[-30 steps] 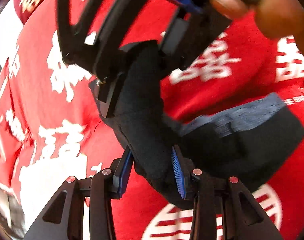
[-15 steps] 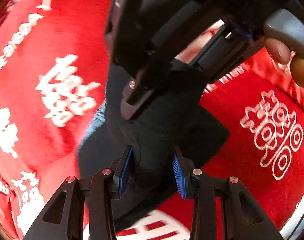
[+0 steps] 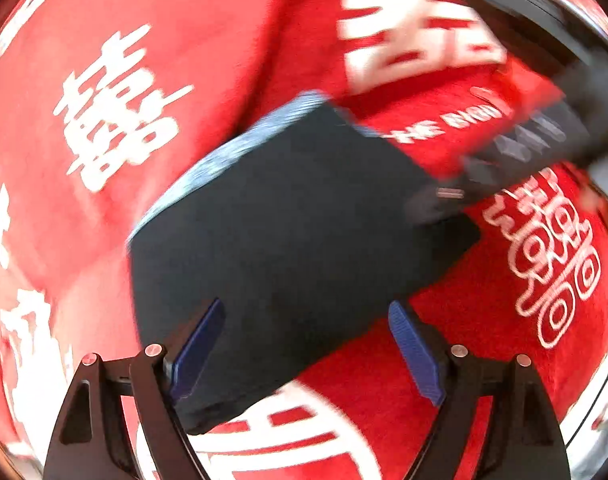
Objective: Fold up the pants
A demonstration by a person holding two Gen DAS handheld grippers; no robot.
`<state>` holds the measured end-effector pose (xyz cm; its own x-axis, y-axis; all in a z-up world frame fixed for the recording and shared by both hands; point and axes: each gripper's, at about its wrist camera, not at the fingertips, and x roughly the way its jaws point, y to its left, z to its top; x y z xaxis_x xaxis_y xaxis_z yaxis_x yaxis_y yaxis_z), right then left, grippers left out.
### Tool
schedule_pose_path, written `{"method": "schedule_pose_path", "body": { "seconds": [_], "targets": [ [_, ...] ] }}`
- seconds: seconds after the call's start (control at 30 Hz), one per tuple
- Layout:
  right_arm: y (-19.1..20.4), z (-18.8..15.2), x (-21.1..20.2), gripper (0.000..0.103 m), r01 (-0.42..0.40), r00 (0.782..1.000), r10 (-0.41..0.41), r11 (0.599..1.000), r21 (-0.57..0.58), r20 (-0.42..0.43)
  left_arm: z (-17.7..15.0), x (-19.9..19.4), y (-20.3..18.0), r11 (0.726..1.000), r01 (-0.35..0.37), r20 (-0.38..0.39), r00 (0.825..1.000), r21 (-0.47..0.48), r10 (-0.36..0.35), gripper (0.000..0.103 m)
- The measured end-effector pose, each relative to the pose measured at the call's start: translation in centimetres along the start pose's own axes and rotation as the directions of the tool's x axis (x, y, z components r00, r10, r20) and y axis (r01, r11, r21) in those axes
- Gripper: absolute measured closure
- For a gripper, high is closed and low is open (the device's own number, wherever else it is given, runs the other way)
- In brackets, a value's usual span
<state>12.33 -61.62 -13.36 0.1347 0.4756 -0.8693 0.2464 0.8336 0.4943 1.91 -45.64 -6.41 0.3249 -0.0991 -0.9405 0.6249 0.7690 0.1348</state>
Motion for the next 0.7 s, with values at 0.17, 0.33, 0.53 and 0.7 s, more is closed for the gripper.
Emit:
{"method": "schedule_pose_path", "body": {
  "seconds": [0.17,0.33,0.53,0.7],
  "targets": [
    [2.2,-0.4,-1.8,0.061,0.239,0.969,-0.235,0.969,-0.058,0.071,-0.9,2.0,9.6,0.968,-0.051,-0.115,0.993,-0.247,0.023,0.018],
    [6.0,-0.3,-2.2,0.061,0.254,0.962,-0.239,0.961,-0.111,0.131,-1.4,4.0,13.2,0.937,-0.129,-0.197,0.978,-0.326,0.066,0.018],
    [8.6,0.4,2.2,0.061,0.319,0.947,-0.308,0.935,-0.157,0.094,-2.4,5.9,14.0,0.924,-0.127,-0.216,0.975,-0.361,0.05,0.013],
    [7.6,-0.7,3.6,0.061,0.36,0.933,-0.352,0.92,-0.156,0.078,-2.4,6.5,14.2,0.925,-0.135,-0.211,0.975,-0.354,0.062,0.003]
  ]
}}
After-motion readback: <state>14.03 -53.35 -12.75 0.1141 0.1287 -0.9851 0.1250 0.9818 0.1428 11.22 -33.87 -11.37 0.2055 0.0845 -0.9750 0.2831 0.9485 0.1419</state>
